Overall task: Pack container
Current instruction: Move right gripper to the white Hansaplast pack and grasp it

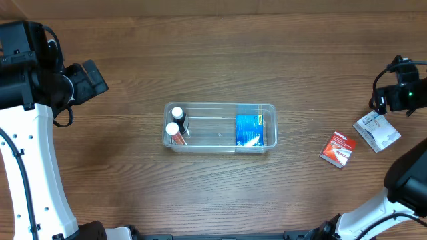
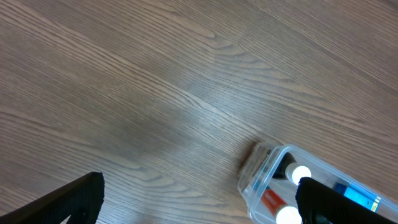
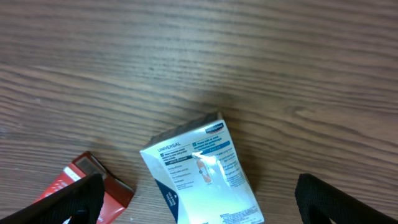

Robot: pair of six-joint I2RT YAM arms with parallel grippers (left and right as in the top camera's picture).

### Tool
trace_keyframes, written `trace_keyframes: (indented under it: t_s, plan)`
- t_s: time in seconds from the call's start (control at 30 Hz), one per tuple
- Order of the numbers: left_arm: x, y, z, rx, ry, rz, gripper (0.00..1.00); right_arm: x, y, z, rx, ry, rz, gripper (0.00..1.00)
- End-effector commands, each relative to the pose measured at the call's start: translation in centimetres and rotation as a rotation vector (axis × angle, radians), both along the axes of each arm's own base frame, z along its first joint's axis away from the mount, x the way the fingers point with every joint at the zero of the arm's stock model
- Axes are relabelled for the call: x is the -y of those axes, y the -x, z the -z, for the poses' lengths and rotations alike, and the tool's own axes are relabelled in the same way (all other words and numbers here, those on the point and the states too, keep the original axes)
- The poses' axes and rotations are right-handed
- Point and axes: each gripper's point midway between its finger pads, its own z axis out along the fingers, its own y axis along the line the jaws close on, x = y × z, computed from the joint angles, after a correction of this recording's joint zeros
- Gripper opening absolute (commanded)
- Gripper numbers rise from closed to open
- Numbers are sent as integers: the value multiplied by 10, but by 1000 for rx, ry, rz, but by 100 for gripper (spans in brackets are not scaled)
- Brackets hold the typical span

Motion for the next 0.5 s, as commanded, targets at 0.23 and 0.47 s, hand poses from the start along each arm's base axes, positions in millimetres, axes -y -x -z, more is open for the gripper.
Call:
trace_keyframes:
  t_s: [0.23, 0.47]
  plan:
    - [-6, 1, 0, -3, -37, 1, 100, 30, 51, 78, -223, 188, 19, 100]
    - [-6, -1, -1, 5, -36, -2, 100, 18, 47, 84, -198, 121, -44, 100]
